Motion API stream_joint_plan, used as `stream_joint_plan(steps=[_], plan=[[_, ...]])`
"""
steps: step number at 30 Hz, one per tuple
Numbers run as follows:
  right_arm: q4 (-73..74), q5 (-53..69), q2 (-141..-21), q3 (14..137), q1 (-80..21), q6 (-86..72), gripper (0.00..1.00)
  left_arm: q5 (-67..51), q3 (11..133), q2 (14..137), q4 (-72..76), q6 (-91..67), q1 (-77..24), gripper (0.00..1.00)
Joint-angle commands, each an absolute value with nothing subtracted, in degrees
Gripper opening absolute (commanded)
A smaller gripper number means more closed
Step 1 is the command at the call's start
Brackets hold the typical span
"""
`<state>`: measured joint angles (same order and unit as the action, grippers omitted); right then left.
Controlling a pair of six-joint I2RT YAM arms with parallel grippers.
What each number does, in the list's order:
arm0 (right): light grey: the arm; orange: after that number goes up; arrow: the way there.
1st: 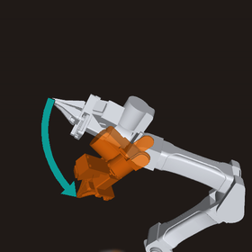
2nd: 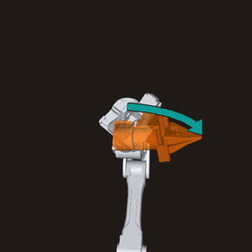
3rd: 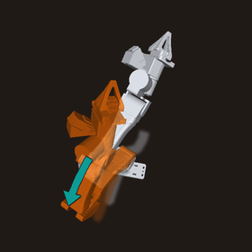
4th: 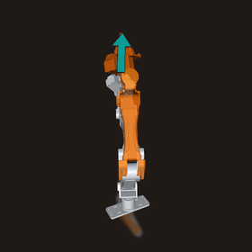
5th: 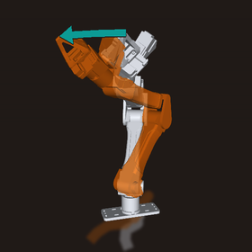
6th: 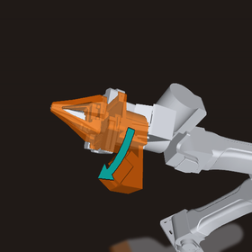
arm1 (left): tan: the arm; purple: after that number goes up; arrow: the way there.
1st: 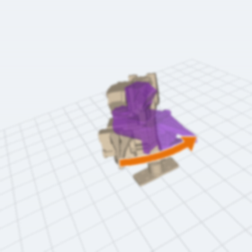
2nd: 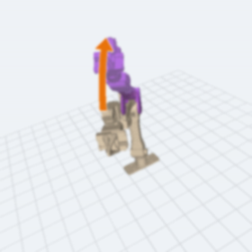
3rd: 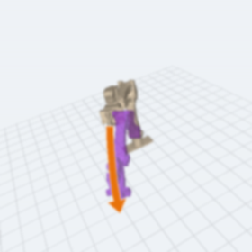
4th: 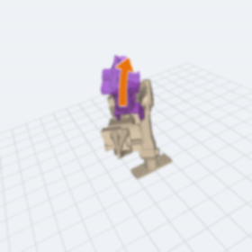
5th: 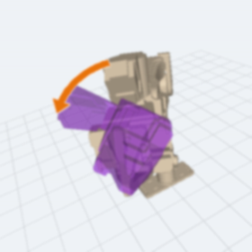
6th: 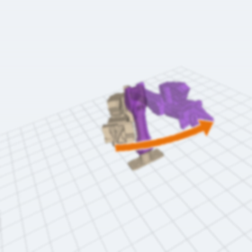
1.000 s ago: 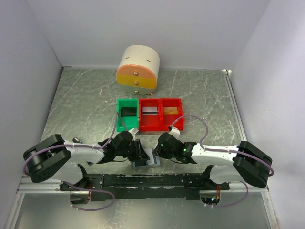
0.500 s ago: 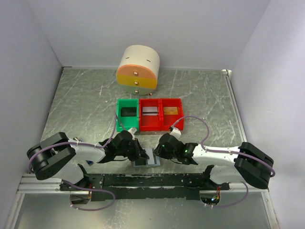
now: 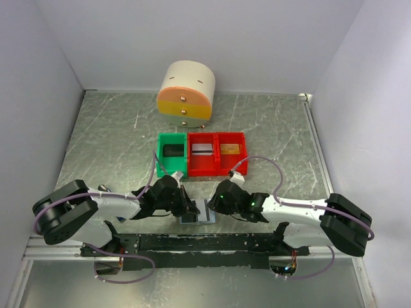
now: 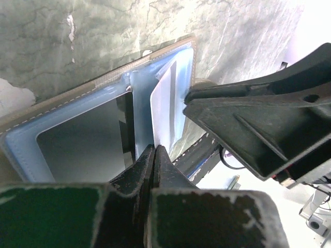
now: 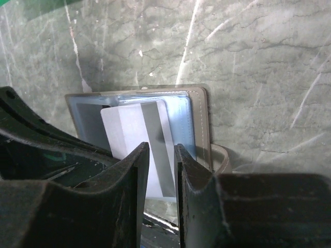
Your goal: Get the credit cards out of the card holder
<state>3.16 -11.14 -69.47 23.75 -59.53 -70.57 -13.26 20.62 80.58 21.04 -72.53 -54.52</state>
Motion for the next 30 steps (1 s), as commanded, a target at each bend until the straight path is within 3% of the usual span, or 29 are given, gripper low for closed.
stream_joint_plan(steps=[1,11,22,26,30], plan=[[3.88,-11.56,-66.43,24.42,-59.34,-68.01,0.27,-11.95,21.34,80.43,18.66,-70.55,-54.23,0.07],[3.85,-10.4,-70.77,26.67,-59.34,-67.16,0.29,-12.51,22.49,80.73,17.89,-69.4,-54.25,0.09],[4.16,-10.53,-74.61,24.63,-59.3,-69.97,0.29,-11.77,20.87,78.17,21.34,-69.87,-54.27,0.35],[4.6,-10.79,-74.62,24.9,-59.23,-69.87,0.29,-11.47,19.42,78.2,23.86,-71.28,-54.23,0.32],[5.09,-11.03,-74.53,24.98,-59.18,-69.99,0.29,-11.39,17.84,78.25,25.98,-72.8,-54.14,0.18]])
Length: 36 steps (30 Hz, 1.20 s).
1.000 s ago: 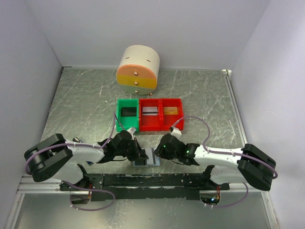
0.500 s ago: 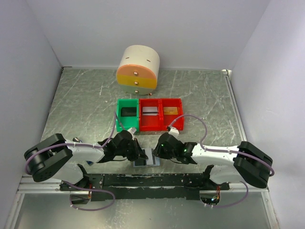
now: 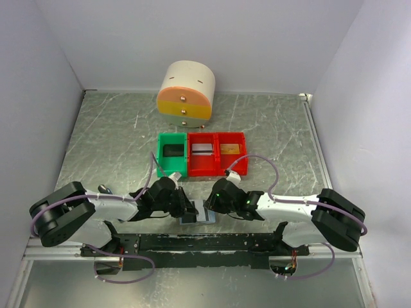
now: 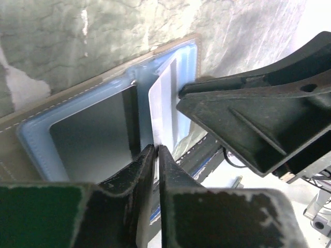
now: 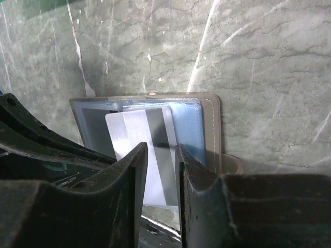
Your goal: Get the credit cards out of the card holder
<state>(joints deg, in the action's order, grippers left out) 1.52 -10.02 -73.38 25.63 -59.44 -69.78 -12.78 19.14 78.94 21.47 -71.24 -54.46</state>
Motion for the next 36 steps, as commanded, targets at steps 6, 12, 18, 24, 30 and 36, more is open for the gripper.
stream_joint_plan(steps=[6,12,18,24,30,36], plan=[[6.18,-11.9,-73.67,24.63,-59.06,-70.4,0.29,-9.02,18.95,75.46,18.31,-71.73,-54.14,0.07],[8.9,-12.83,-73.91,27.32,-59.02,-68.7,0.29,-7.02,18.63,72.12,12.83,-71.34,-54.15,0.07],[5.19,-10.58,-72.43,28.7,-59.31,-64.9,0.29,-8.08,18.49,72.6,13.84,-70.94,-54.16,0.07],[-0.57,-6.17,-69.9,30.3,-59.33,-60.93,0.31,-8.4,19.23,73.34,14.06,-70.49,-54.14,0.08],[5.42,-7.5,-75.77,32.37,-59.35,-63.59,0.3,-8.93,19.49,73.91,14.75,-70.5,-54.14,0.1],[2.68,-5.56,-78.38,28.58,-59.41,-65.59,0.29,-9.97,18.69,74.21,18.43,-70.6,-54.14,0.22]])
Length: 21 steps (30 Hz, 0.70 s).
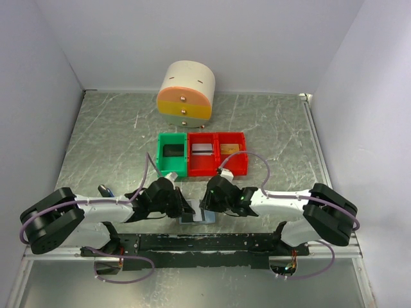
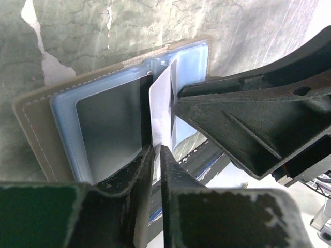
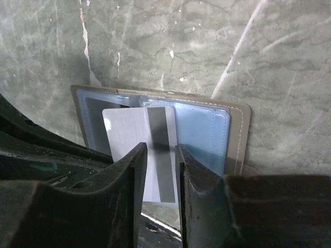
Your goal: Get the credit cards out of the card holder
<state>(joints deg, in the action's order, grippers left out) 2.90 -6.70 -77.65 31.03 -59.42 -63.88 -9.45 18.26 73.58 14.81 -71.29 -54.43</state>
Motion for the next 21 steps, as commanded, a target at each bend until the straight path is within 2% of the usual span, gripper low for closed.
stream_joint_plan(steps=[1,7,11,18,21], plan=[[2.11,-5.23,-78.33,27.78,-59.39,-65.84,0.29,-10.48,18.52,74.45,19.45,-70.73,-54.16,0.24],[-0.61,-4.58,-75.33,22.54,-59.31,-68.72,0.29,-12.95,18.99,77.68,23.73,-70.79,-54.14,0.27],[-0.72,-5.52,-73.99,21.93,-59.22,-69.23,0.3,-13.1,18.66,79.39,25.36,-71.78,-54.18,0.23],[1.05,-6.85,-73.59,22.35,-59.07,-69.08,0.3,-9.52,20.0,76.2,17.51,-71.03,-54.19,0.07],[1.7,-7.32,-73.14,22.6,-58.89,-68.97,0.31,-7.06,20.43,72.98,12.42,-70.52,-54.18,0.07]])
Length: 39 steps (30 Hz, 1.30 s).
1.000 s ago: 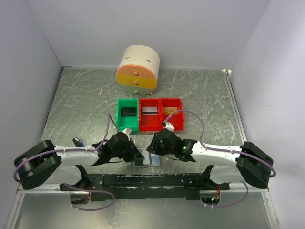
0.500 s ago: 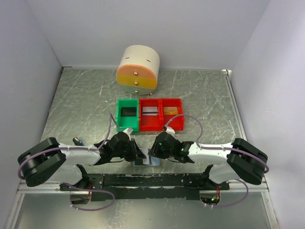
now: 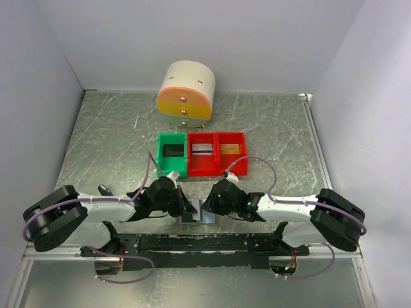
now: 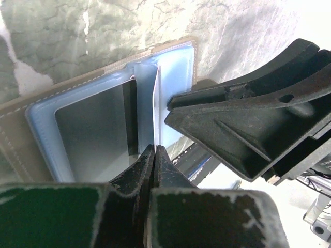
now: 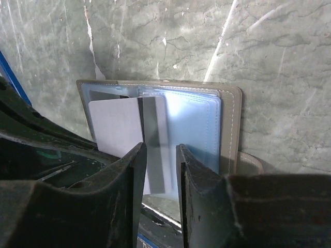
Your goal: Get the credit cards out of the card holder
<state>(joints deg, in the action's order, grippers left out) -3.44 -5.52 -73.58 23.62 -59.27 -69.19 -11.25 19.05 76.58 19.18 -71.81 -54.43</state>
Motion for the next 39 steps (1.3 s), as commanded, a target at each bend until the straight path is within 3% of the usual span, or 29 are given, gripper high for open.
stream_joint_plan(steps=[1,18,25,29,34,39], plan=[[2.06,-7.51,-72.94,22.81,-58.77,-68.76,0.31,-6.31,20.36,71.81,10.95,-70.37,-54.15,0.07],[2.71,-5.62,-68.39,31.58,-58.28,-59.19,0.43,4.61,24.55,52.19,-12.51,-66.77,-54.16,0.07],[6.0,-9.85,-64.51,31.35,-58.09,-57.89,0.63,12.65,30.88,50.67,-22.97,-57.37,-53.94,0.07],[7.15,-7.67,-60.19,30.33,-54.57,-53.03,0.66,13.6,34.74,50.93,-27.52,-49.69,-52.53,0.07],[3.36,1.83,-54.37,26.35,-47.23,-49.88,0.69,-1.82,32.72,48.37,-21.45,-42.73,-42.88,0.07],[-2.88,10.51,-47.63,21.9,-41.0,-50.86,0.72,-29.4,28.4,46.5,-8.75,-39.79,-29.2,0.07]])
